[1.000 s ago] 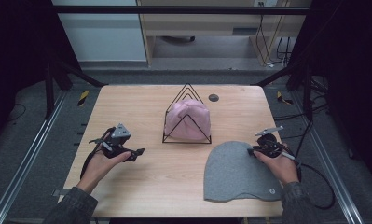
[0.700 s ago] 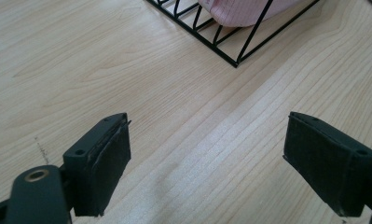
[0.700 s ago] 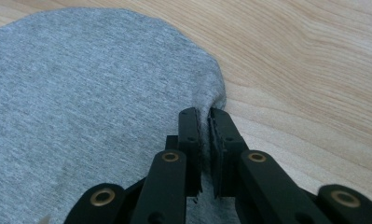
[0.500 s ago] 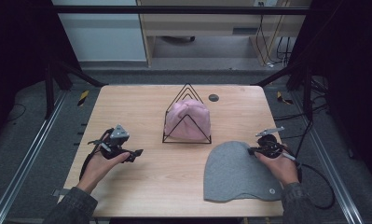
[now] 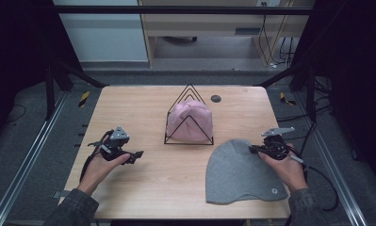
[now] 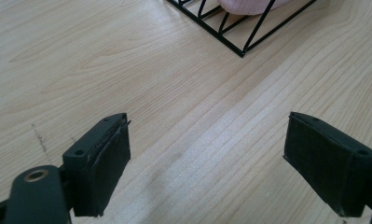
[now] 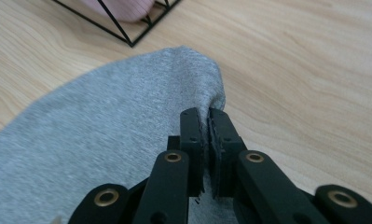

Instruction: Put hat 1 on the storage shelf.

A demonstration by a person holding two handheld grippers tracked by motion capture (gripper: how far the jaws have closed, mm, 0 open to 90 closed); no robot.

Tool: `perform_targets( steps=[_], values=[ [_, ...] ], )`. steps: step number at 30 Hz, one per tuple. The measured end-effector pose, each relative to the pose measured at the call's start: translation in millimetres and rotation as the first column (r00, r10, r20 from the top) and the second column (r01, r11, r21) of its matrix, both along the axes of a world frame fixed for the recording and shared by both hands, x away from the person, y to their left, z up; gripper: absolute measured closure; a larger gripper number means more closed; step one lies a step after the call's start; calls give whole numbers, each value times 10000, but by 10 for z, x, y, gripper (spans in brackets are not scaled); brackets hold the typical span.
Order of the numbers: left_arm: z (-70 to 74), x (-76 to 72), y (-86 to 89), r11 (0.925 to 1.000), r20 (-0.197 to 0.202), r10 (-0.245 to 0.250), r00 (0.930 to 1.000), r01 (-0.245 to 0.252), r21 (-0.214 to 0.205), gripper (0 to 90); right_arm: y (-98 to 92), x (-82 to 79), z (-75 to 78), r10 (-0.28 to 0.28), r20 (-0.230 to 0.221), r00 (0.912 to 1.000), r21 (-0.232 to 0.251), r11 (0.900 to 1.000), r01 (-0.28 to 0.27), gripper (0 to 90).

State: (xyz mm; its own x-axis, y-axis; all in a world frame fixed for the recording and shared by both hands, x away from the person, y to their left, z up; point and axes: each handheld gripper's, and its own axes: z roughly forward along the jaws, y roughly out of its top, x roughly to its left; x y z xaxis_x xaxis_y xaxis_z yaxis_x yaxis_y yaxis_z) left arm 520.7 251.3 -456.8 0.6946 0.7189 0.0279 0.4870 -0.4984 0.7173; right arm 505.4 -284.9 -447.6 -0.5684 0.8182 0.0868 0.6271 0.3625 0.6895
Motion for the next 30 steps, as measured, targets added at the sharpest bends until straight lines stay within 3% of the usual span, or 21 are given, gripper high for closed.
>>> perform_targets(
  steps=[8, 17, 25, 30],
  values=[
    [-15, -1, -15, 9995, -225, -191, 9996, 185, -255, 115, 92, -125, 243, 357, 493, 9981, 275, 9989, -371, 860],
    [-24, -5, -32, 9990, -374, -293, 9989, 280, -345, 110, 272, -193, 490, 1033, 1039, 9892, 152, 9943, -1055, 860],
    [-30, -13, -55, 9977, -489, -465, 9977, 440, -512, 108, 510, -244, 705, 1739, 1493, 9734, 93, 9841, -1772, 861],
    [-25, -30, -93, 9959, -513, -685, 9963, 653, -619, 108, 709, -285, 849, 2193, 1788, 9591, 30, 9747, -2234, 861]
  ],
)
